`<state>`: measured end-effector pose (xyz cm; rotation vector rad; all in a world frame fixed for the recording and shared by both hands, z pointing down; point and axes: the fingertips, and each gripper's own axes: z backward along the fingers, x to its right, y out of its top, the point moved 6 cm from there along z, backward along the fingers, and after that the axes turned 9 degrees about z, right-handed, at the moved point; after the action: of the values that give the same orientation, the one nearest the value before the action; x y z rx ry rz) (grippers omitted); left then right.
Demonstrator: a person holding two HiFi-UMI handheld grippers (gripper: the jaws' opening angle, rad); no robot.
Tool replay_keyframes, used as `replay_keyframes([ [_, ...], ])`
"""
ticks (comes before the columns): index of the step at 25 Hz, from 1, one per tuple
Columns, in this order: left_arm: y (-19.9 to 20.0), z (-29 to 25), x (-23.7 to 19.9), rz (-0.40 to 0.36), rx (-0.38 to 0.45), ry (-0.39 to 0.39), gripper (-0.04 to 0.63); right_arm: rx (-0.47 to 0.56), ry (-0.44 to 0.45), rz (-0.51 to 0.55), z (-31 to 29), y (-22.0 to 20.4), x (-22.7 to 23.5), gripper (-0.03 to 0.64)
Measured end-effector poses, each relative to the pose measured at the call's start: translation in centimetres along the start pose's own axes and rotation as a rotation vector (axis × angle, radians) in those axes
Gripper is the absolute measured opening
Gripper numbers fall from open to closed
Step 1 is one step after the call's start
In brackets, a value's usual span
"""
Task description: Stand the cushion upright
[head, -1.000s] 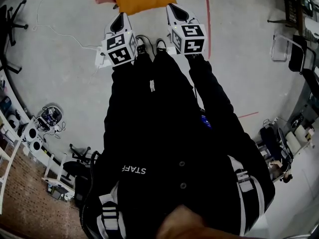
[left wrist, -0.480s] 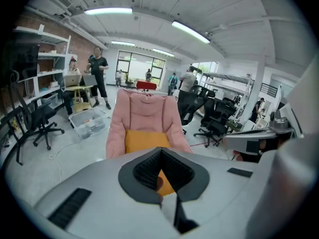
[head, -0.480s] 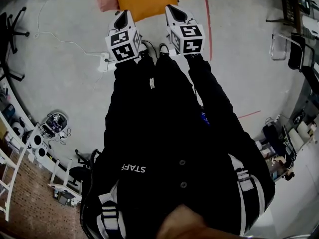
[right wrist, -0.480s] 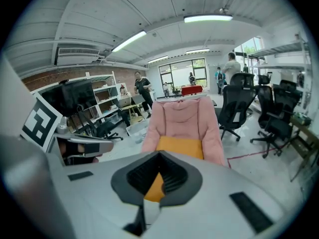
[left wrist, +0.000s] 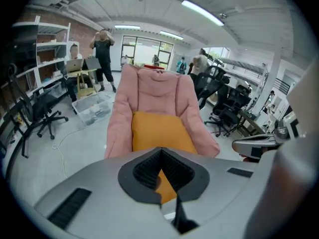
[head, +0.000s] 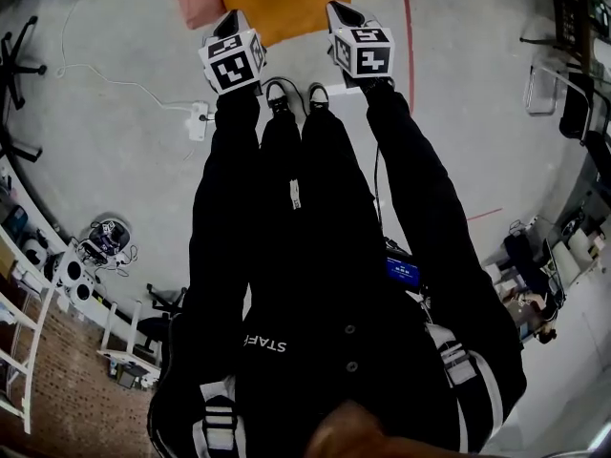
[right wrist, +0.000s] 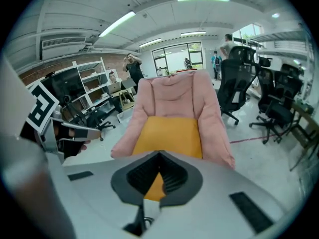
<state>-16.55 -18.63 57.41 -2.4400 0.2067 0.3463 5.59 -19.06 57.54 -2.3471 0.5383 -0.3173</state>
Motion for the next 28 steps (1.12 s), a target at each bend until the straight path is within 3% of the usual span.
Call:
replay_keyframes([
  [4,-1.2,-6.2,-1.6,-0.006,-0.012,0.025,0.000,-0.014,-0.004,-0.034,-5.8,-2.3,3.3,0.014],
  [7,-2.5,-10.8,-2.5,-0.019,-0.033,0.016,0.082,-0.029,0.004,-0.044,-10.5,-3.8,5.5,0.033],
  [12,-4.5,-17.8,-4.3,-0.048,-0.066,0.026,0.241,-0.073,-0.002,-0.088,-17.8,-6.8,9.2,0.254],
  [15,-5.1,-20.7,-5.1,-0.048,-0.082,0.040,0.310,-0.093,-0.013,-0.128,-20.5,-8.3,11.0,0.329],
  [18,-5.5,-22.8,-5.5,-0.043,-0.110,0.041,0.324,-0.111,0.002,-0.163,-22.3,-9.7,12.1,0.362],
  [21,-5.9,-24.2,-5.8,-0.032,-0.128,0.019,0.324,-0.146,0.053,-0.196,-24.0,-10.4,12.4,0.360],
  [24,-6.1,-24.9,-5.9,-0.014,-0.138,-0.014,0.251,-0.185,0.092,-0.183,-25.3,-10.1,11.6,0.254],
  [28,-5.4,-24.2,-5.4,-0.019,-0.100,-0.003,0.125,-0.178,0.049,-0.107,-25.2,-8.8,10.1,0.088],
])
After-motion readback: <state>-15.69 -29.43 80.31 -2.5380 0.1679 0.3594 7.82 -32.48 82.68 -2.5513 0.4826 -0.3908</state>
